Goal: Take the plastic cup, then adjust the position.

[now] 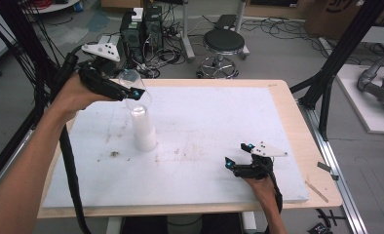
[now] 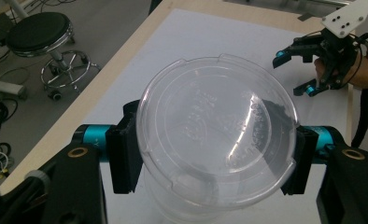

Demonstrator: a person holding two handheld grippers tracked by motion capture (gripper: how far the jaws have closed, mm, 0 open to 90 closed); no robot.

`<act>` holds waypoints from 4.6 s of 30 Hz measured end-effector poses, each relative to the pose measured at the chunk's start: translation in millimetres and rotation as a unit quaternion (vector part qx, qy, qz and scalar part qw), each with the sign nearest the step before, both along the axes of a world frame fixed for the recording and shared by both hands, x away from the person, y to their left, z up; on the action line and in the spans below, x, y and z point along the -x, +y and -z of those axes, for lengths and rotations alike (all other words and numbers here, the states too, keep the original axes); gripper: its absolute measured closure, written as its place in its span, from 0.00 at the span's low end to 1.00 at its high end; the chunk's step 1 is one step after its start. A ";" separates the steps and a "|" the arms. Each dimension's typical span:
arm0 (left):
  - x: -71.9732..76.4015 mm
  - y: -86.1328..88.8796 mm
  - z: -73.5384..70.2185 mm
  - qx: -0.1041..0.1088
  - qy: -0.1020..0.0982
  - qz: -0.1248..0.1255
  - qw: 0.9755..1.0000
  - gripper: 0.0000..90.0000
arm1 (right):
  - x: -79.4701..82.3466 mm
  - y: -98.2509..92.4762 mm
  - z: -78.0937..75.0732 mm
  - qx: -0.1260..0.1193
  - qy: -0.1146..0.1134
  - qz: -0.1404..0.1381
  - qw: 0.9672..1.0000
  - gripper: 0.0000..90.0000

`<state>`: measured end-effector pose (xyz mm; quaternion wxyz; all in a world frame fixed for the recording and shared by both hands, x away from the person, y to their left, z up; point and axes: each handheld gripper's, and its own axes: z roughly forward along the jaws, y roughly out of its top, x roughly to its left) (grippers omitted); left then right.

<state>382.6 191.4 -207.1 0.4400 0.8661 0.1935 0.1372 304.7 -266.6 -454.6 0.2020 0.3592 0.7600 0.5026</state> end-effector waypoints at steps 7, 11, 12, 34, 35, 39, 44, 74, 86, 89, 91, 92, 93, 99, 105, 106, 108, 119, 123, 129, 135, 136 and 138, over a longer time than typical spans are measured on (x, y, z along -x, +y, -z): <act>4.3 2.3 -3.8 0.001 -0.002 -0.001 1.000 0.41 | 0.0 0.0 0.0 0.000 0.001 0.000 1.000 0.16; 9.4 0.8 2.8 0.018 -0.003 0.013 1.000 0.41 | 0.4 -0.1 -0.1 -0.003 0.002 0.000 1.000 0.16; 12.2 0.0 4.9 0.027 -0.002 0.019 0.999 0.41 | 0.4 -0.2 -0.1 -0.004 0.003 0.000 1.000 0.16; 76.8 -36.4 118.0 0.217 -0.008 0.116 0.969 0.41 | 0.1 -0.9 0.0 -0.005 0.000 0.000 1.000 0.16; 78.2 -36.9 124.2 0.219 -0.008 0.117 0.969 0.41 | 0.5 -0.9 -0.1 -0.005 0.001 0.002 1.000 0.16; 81.5 -36.6 148.2 0.235 -0.003 0.122 0.964 0.41 | 0.2 -0.8 -0.1 -0.005 0.002 0.004 1.000 0.16; 82.6 -33.4 168.3 0.243 0.003 0.122 0.962 0.41 | 0.9 0.1 -0.1 -0.001 -0.003 0.007 1.000 0.16; 85.6 -26.3 176.4 0.247 -0.002 0.133 0.960 0.41 | -1.0 1.4 -25.8 -0.031 0.002 -0.085 0.996 0.16; 85.5 -26.7 176.1 0.256 0.000 0.134 0.957 0.41 | -1.1 26.5 -64.5 -0.056 -0.020 -0.202 0.978 0.16; 84.8 -28.9 176.2 0.258 0.001 0.137 0.956 0.41 | -1.9 36.3 -70.3 -0.062 -0.023 -0.231 0.971 0.16; 84.5 -31.4 176.2 0.260 0.001 0.138 0.956 0.41 | -1.8 43.3 -74.1 -0.068 -0.023 -0.254 0.964 0.16; 84.2 -32.6 175.9 0.259 0.001 0.140 0.956 0.41 | -1.5 46.7 -76.1 -0.071 -0.023 -0.266 0.961 0.16; 84.3 -34.2 175.7 0.261 0.002 0.142 0.955 0.41 | -1.4 50.3 -77.8 -0.072 -0.027 -0.276 0.958 0.16; 86.5 -40.7 171.3 0.267 0.002 0.155 0.951 0.41 | -3.3 69.5 -84.6 -0.076 -0.031 -0.313 0.946 0.16; 88.1 -46.6 169.0 0.272 -0.001 0.161 0.949 0.41 | -1.9 86.7 -84.3 -0.083 -0.029 -0.336 0.938 0.16; 88.2 -47.9 168.8 0.272 0.000 0.162 0.948 0.41 | -1.5 89.5 -84.1 -0.083 -0.027 -0.340 0.936 0.16; 88.3 -50.9 168.5 0.273 0.000 0.165 0.948 0.41 | 0.1 97.6 -83.3 -0.083 -0.028 -0.352 0.932 0.16; 90.6 -60.1 167.9 0.270 0.002 0.178 0.946 0.41 | 3.2 120.0 -77.5 -0.074 -0.027 -0.372 0.925 0.16; 90.1 -60.6 167.9 0.272 0.002 0.178 0.946 0.41 | 2.0 132.1 -74.2 -0.069 -0.025 -0.379 0.922 0.16; 89.6 -60.9 167.9 0.274 0.000 0.178 0.945 0.41 | 1.5 141.7 -72.1 -0.065 -0.023 -0.388 0.919 0.16; 89.6 -63.9 168.2 0.278 0.001 0.181 0.943 0.41 | 1.5 147.6 -70.0 -0.056 -0.021 -0.393 0.917 0.20; 89.7 -63.9 168.2 0.278 0.001 0.181 0.943 0.41 | 1.3 148.3 -69.5 -0.057 -0.027 -0.393 0.917 0.24; 89.4 -62.9 168.2 0.276 0.001 0.180 0.944 0.41 | 1.2 148.6 -69.4 -0.056 -0.029 -0.393 0.917 0.25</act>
